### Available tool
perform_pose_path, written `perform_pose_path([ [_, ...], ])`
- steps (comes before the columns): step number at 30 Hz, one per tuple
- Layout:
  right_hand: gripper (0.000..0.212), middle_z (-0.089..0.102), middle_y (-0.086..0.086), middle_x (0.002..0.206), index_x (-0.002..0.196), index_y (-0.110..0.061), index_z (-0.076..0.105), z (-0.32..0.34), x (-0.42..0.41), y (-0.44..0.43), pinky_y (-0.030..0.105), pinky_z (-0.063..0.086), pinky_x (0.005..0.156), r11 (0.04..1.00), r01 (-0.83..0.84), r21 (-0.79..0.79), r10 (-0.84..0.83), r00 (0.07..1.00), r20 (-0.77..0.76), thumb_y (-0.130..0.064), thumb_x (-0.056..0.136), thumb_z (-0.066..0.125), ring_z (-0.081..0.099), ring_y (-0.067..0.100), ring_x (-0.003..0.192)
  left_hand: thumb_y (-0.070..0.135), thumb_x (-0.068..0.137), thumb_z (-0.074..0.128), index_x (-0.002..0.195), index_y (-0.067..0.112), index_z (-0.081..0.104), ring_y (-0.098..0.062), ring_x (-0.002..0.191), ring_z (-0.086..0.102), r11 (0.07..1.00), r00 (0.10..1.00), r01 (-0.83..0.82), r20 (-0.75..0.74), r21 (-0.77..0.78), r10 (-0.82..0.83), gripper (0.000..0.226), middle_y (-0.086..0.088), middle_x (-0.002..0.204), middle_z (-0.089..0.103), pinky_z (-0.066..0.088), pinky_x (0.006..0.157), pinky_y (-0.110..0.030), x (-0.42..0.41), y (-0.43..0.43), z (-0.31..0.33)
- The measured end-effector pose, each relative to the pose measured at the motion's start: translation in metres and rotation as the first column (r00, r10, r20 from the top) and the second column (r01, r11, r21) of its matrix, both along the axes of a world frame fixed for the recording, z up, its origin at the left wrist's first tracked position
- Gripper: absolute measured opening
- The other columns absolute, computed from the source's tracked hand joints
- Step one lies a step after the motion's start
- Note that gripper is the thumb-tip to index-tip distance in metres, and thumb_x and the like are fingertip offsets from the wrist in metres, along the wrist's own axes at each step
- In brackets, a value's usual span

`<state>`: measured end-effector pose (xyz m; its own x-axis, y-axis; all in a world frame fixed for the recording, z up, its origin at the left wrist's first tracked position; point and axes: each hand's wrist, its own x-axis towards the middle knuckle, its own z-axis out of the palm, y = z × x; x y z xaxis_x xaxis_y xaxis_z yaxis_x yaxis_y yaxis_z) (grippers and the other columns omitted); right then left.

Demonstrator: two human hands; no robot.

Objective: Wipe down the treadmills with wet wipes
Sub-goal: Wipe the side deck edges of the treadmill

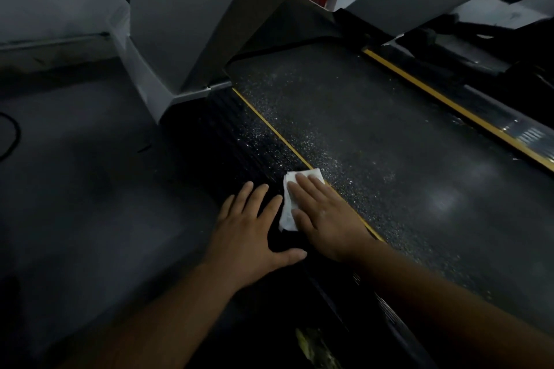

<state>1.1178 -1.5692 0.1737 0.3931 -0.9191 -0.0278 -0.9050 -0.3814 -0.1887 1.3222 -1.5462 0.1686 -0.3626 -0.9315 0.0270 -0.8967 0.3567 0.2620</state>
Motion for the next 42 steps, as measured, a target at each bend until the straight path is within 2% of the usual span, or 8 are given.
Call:
perform_pose_path([
  [8,0.066,0.005,-0.002,0.168,0.161,-0.023,0.017,0.000,-0.024,0.027,0.037,0.004,0.126,0.990,-0.138,0.028,0.138,0.990,0.016,-0.055,0.104,0.013,-0.002,0.014,0.156,0.100,0.055,0.004,0.161,0.019,-0.010,-0.013,0.152,-0.024,0.988,0.989,-0.118,0.099,0.100,0.108,0.134,0.002,0.167,-0.024,-0.007,0.123,-0.039,-0.003,0.007,0.004],
  [12,0.080,-0.002,0.000,0.168,0.162,-0.022,0.007,0.004,-0.008,-0.017,0.041,0.002,0.126,0.999,0.045,0.026,-0.044,0.999,-0.026,-0.062,0.093,-0.003,-0.007,0.018,0.155,0.101,0.051,0.004,0.160,0.018,-0.014,-0.012,0.151,-0.027,0.981,0.987,-0.131,0.116,0.145,0.115,0.138,0.002,0.165,-0.028,-0.007,0.124,-0.039,-0.004,0.006,0.006],
  [17,0.070,0.003,-0.005,0.167,0.161,-0.022,0.014,0.004,-0.020,0.000,0.034,0.001,0.126,0.975,-0.219,0.030,0.218,0.976,0.029,-0.057,0.101,0.009,-0.004,0.014,0.155,0.104,0.039,-0.009,0.160,0.017,-0.015,-0.011,0.150,-0.028,0.977,0.987,-0.124,0.124,0.175,0.104,0.149,0.001,0.164,-0.030,-0.008,0.125,-0.038,-0.004,0.006,0.009],
  [23,0.079,0.002,0.003,0.169,0.162,-0.017,0.010,0.004,0.010,-0.057,0.042,0.005,0.126,0.997,-0.075,0.023,0.075,0.997,0.017,-0.057,0.094,0.000,-0.005,0.021,0.155,0.105,0.043,0.015,0.160,0.015,-0.013,-0.012,0.151,-0.025,0.966,0.974,-0.168,0.181,0.194,0.133,0.150,-0.001,0.165,-0.028,-0.009,0.125,-0.038,-0.001,-0.008,0.020],
  [28,0.069,0.009,-0.006,0.168,0.161,-0.023,0.020,0.002,-0.023,-0.030,0.034,0.003,0.126,0.910,-0.414,0.021,0.411,0.908,0.079,-0.059,0.103,0.009,-0.002,0.011,0.155,0.105,0.046,0.018,0.160,0.017,-0.016,-0.011,0.150,-0.028,0.959,0.971,-0.194,0.178,0.209,0.158,0.147,0.002,0.164,-0.031,-0.007,0.126,-0.039,-0.001,-0.007,0.020],
  [33,0.080,0.003,-0.005,0.168,0.161,-0.024,0.014,0.004,0.012,-0.060,0.038,0.001,0.126,0.970,-0.243,0.014,0.243,0.969,0.038,-0.062,0.093,-0.001,-0.004,0.015,0.155,0.106,0.048,0.021,0.160,0.017,-0.015,-0.011,0.151,-0.026,0.959,0.969,-0.202,0.185,0.200,0.166,0.148,0.002,0.165,-0.029,-0.007,0.126,-0.038,-0.001,-0.006,0.019],
  [38,0.069,0.006,-0.012,0.166,0.161,-0.027,0.016,0.005,0.002,-0.030,0.030,-0.006,0.124,0.883,-0.466,0.056,0.460,0.883,0.098,-0.056,0.099,0.009,-0.004,0.007,0.154,0.105,0.047,0.022,0.159,0.016,-0.016,-0.009,0.150,-0.026,0.949,0.969,-0.231,0.141,0.213,0.204,0.148,0.002,0.164,-0.031,-0.009,0.125,-0.034,-0.003,0.001,0.020],
  [42,0.078,0.006,-0.008,0.168,0.161,-0.025,0.017,0.006,0.003,-0.054,0.041,0.004,0.126,0.957,-0.289,0.022,0.287,0.956,0.061,-0.060,0.093,0.001,-0.001,0.011,0.155,0.108,0.039,0.010,0.158,0.017,-0.019,-0.008,0.149,-0.028,0.951,0.967,-0.234,0.148,0.204,0.206,0.153,0.002,0.163,-0.033,-0.009,0.124,-0.033,-0.002,0.000,0.018],
])
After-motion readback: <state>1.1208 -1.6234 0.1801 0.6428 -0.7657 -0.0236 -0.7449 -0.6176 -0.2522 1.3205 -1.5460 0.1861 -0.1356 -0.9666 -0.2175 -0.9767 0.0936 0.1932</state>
